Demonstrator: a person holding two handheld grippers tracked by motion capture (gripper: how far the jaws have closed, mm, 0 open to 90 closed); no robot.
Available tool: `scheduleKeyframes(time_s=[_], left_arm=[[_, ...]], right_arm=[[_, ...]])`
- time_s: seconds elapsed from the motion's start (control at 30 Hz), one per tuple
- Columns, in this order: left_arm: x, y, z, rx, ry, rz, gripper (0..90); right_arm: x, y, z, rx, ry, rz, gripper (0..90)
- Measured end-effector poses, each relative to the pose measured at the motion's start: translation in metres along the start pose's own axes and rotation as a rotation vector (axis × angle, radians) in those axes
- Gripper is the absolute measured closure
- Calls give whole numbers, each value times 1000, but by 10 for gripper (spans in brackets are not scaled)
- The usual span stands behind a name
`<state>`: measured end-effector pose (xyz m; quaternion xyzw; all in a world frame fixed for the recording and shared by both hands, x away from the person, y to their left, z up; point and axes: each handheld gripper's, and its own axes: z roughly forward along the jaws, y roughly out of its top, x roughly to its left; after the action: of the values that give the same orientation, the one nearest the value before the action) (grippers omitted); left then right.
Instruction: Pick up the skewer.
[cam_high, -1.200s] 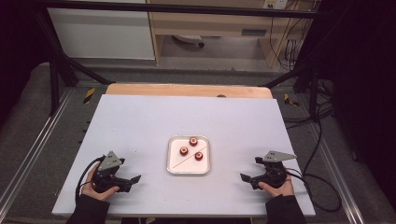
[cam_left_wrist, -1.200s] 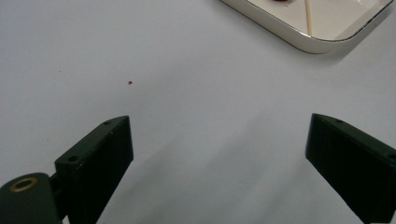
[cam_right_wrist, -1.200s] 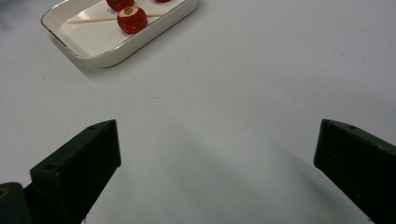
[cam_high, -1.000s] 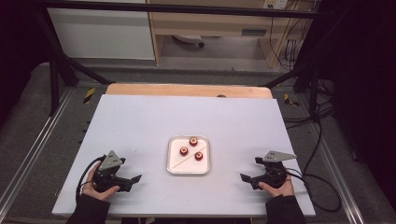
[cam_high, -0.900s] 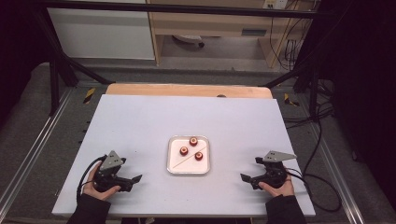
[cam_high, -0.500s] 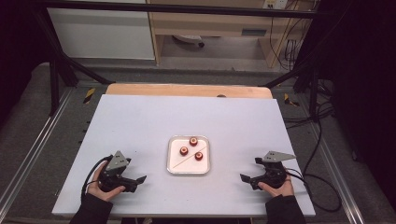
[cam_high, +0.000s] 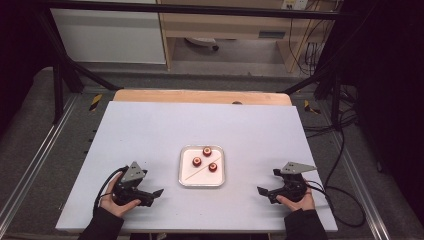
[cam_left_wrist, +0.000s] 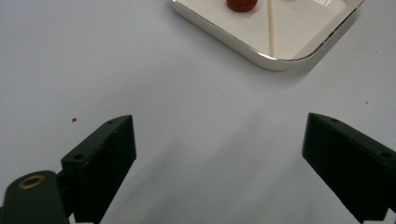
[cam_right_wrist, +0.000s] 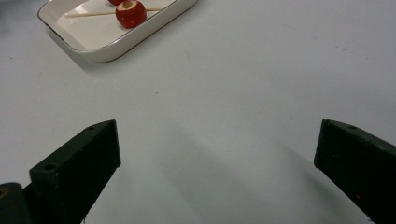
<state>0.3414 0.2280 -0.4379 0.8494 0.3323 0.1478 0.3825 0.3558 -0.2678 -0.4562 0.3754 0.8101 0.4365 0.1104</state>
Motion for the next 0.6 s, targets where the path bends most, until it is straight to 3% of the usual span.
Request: scheduleKeyframes(time_s=[0.6], left_arm=[[-15, 25, 8, 10, 3, 32, 107]], right_arm=[[0, 0, 0, 3, -2, -2, 8]])
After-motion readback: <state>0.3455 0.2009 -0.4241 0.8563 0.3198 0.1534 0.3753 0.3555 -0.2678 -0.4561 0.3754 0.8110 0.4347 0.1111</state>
